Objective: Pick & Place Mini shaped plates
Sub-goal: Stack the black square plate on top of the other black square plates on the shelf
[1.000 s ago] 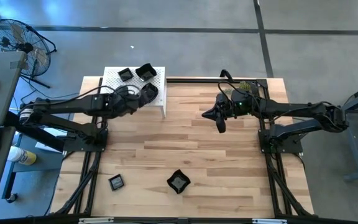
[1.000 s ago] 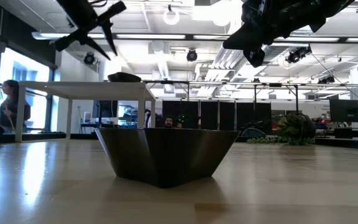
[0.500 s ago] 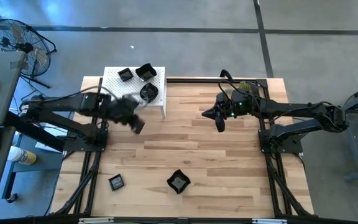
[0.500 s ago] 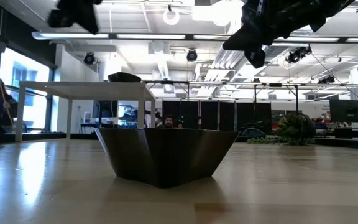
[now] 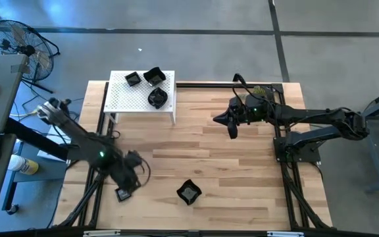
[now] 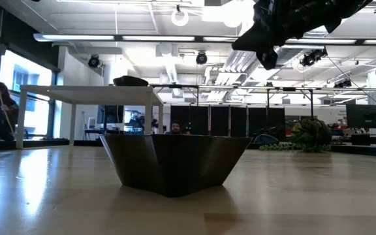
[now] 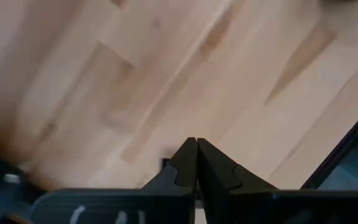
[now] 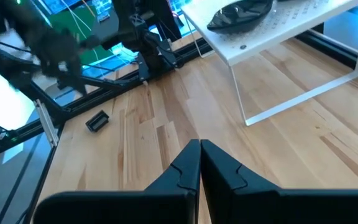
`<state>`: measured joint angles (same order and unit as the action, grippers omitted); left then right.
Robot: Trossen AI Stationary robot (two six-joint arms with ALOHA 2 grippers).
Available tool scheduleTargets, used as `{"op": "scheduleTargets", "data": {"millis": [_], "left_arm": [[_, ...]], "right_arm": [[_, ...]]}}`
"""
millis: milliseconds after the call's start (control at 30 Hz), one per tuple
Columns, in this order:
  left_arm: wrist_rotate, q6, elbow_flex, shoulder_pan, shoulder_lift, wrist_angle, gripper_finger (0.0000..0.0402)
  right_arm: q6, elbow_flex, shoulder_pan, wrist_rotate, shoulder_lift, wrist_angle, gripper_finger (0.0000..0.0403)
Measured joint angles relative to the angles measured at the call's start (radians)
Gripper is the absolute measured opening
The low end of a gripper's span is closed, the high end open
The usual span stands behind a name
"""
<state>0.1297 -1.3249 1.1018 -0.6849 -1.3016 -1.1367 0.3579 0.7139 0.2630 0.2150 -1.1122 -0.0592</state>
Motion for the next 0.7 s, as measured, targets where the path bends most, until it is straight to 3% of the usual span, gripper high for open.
{"op": "scheduleTargets", "data": {"millis": [200,400,567,700], "left_arm": [[-0.092,-0.068,0.000,-0.067,-0.151,0.127,0.0001],[0.039,-0.335,0.000,-0.237,-0.198,0.092,0.0001],[-0.005,-0.316,0.000,-0.295,-0.229,0.131,0.0012],[-0.044,-0.263,0.000,-0.301,-0.274,0.150,0.0054]], "right_arm": [[-0.003,0.000,0.000,0.000,0.000,-0.021,0.0007],[-0.007,0.000,0.000,0.002,0.000,-0.021,0.0007],[-0.016,0.000,0.000,0.003,0.000,-0.021,0.0007],[-0.022,0.000,0.000,0.002,0.000,-0.021,0.0007]]}}
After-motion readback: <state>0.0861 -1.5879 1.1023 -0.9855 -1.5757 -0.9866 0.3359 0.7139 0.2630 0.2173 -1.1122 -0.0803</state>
